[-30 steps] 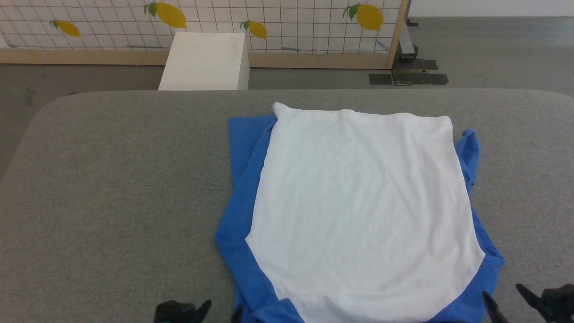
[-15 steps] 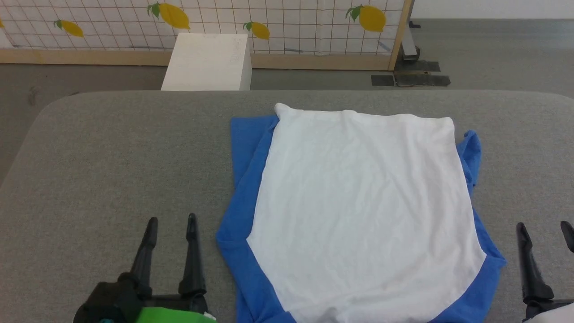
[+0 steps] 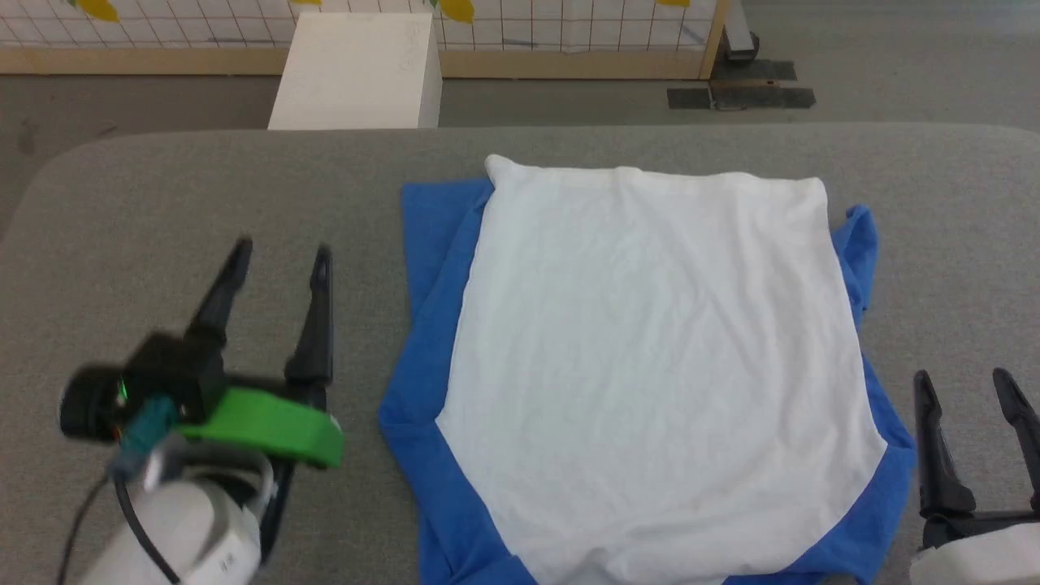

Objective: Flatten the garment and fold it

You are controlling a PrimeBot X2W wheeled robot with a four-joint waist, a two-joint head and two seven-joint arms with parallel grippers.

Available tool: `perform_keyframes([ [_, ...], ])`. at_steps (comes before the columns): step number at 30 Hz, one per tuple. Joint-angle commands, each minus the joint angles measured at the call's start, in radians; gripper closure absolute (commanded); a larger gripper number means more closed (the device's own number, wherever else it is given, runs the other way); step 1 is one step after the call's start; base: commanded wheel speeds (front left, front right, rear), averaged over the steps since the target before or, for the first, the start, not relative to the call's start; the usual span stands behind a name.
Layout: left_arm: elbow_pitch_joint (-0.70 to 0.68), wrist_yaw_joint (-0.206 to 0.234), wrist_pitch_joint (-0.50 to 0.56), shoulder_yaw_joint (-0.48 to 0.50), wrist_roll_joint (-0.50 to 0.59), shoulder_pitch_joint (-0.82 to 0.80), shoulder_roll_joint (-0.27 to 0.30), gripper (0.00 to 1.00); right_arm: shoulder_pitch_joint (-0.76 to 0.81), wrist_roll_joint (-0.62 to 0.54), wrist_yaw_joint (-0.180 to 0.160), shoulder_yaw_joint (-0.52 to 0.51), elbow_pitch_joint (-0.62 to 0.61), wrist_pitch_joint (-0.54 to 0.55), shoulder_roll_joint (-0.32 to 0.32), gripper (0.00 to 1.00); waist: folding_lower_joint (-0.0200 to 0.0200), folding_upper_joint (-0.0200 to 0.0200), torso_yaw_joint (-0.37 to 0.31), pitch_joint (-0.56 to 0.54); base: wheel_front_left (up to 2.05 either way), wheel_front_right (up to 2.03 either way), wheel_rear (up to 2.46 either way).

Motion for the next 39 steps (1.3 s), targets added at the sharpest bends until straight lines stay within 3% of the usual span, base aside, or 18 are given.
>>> perform_keyframes([
  [1, 0.013, -0.026, 0.040, 0.009, -0.002, -0.080, 0.021, 0.00, -0.030, 0.001, -0.002, 0.009, 0.000, -0.008, 0.002, 0.00, 0.0000, 0.0000, -0.004, 0.072, 0.00, 0.00, 0.00],
  [6, 0.122, -0.142, 0.221, 0.014, -0.052, -0.371, 0.075, 0.00, -0.091, 0.010, -0.002, 0.032, 0.002, -0.019, -0.013, 0.00, 0.0000, 0.0000, -0.022, 0.175, 0.00, 0.00, 0.00],
  [16, 0.394, -0.276, 0.477, -0.041, -0.114, -0.726, 0.072, 0.00, -0.178, 0.030, -0.002, 0.059, 0.024, -0.033, -0.041, 0.00, 0.0000, 0.0000, -0.083, 0.342, 0.00, 0.00, 0.00],
  [26, 0.518, -0.303, 0.540, -0.080, -0.112, -0.790, 0.067, 0.00, -0.222, 0.041, -0.002, 0.075, 0.046, -0.038, -0.060, 0.00, 0.0000, 0.0000, -0.137, 0.433, 0.00, 0.00, 0.00],
  [35, 0.588, -0.305, 0.570, -0.092, -0.112, -0.774, 0.095, 0.00, -0.247, 0.048, -0.002, 0.076, 0.055, -0.041, -0.072, 0.00, 0.0000, 0.0000, -0.175, 0.484, 0.00, 0.00, 0.00],
  [36, 0.596, -0.309, 0.575, -0.098, -0.108, -0.767, 0.102, 0.18, -0.251, 0.050, -0.002, 0.076, 0.057, -0.041, -0.073, 0.00, 0.0000, 0.0000, -0.179, 0.489, 0.00, 0.00, 0.00],
  [37, 0.602, -0.314, 0.579, -0.105, -0.106, -0.762, 0.107, 0.93, -0.254, 0.051, -0.002, 0.075, 0.058, -0.042, -0.074, 0.00, 0.0000, 0.0000, -0.181, 0.492, 0.00, 0.00, 0.00],
  [38, 0.608, -0.316, 0.580, -0.106, -0.107, -0.757, 0.110, 1.00, -0.257, 0.052, -0.002, 0.074, 0.059, -0.043, -0.074, 0.00, 0.0000, 0.0000, -0.183, 0.494, 0.00, 0.00, 0.00],
  [39, 0.612, -0.314, 0.577, -0.103, -0.112, -0.753, 0.110, 1.00, -0.259, 0.052, -0.002, 0.073, 0.060, -0.044, -0.074, 0.00, 0.0000, 0.0000, -0.184, 0.495, 0.00, 0.00, 0.00],
])
